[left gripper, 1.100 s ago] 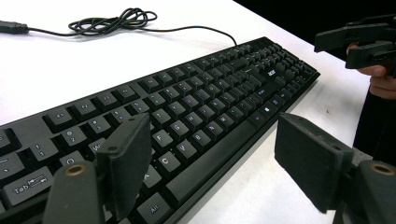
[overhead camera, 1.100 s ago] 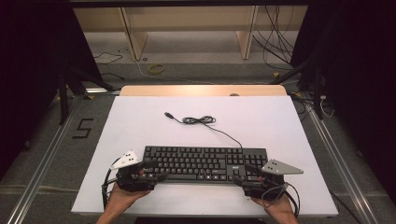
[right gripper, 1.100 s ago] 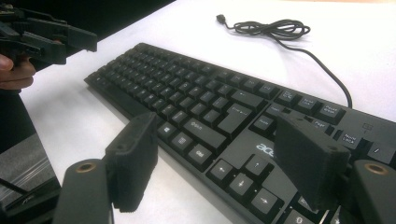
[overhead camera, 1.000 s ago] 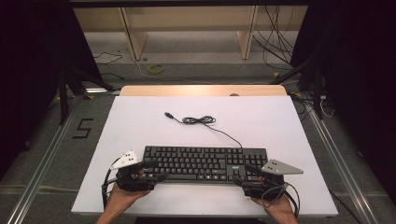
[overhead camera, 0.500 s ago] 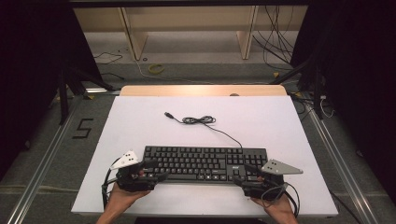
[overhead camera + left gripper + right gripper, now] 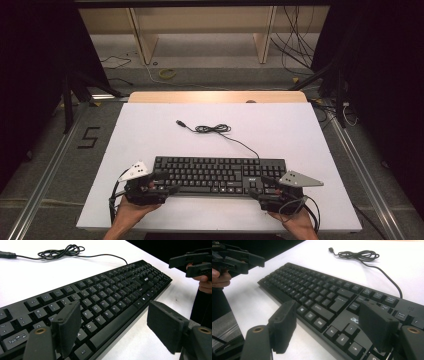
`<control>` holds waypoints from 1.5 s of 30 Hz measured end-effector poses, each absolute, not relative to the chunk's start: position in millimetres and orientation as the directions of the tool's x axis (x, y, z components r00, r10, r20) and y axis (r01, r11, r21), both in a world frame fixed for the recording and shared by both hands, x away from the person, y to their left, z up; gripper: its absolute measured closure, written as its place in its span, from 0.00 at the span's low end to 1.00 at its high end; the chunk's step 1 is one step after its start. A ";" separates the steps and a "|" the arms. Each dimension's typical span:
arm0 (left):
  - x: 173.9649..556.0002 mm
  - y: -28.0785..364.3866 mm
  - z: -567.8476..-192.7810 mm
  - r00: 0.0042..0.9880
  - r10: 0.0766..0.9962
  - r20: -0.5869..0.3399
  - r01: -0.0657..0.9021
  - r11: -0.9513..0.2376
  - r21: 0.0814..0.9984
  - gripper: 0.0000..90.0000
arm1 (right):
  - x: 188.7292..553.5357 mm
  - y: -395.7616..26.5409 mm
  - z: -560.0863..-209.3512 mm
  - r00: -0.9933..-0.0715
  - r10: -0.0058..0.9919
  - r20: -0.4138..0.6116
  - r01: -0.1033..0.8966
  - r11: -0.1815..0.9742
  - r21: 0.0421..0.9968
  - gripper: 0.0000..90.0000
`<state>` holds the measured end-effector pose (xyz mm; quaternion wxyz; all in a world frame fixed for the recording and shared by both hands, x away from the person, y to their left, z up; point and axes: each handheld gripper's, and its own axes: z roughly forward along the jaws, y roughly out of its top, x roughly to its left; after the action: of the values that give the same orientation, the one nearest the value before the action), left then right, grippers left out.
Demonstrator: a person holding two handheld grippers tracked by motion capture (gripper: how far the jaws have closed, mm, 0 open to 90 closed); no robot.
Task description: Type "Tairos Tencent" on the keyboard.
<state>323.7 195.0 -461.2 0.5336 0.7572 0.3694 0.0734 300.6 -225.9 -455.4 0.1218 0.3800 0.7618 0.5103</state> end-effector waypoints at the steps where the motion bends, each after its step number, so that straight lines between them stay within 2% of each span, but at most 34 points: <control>1: 323.8 195.0 -461.3 0.715 0.639 -0.283 0.482 -0.157 0.862 0.30 | 300.8 -225.3 -455.5 -0.681 0.704 0.203 0.456 0.190 0.870 0.35; 29: 331.0 207.1 -464.8 0.636 0.714 -0.292 0.537 -0.138 0.832 0.34 | 327.7 -171.3 -450.1 -0.734 0.652 0.192 0.448 0.251 0.858 0.37; 36: 332.1 211.8 -465.2 0.616 0.731 -0.292 0.552 -0.136 0.823 0.39 | 338.9 -152.3 -446.6 -0.758 0.622 0.199 0.446 0.270 0.854 0.41; 45: 334.2 217.1 -467.1 0.570 0.771 -0.286 0.587 -0.138 0.798 0.52 | 352.4 -124.0 -444.3 -0.775 0.598 0.203 0.455 0.307 0.835 0.50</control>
<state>334.2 217.1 -467.1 0.4746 0.7480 0.4537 0.0968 352.4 -124.0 -444.3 0.0730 0.3272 0.8052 0.4891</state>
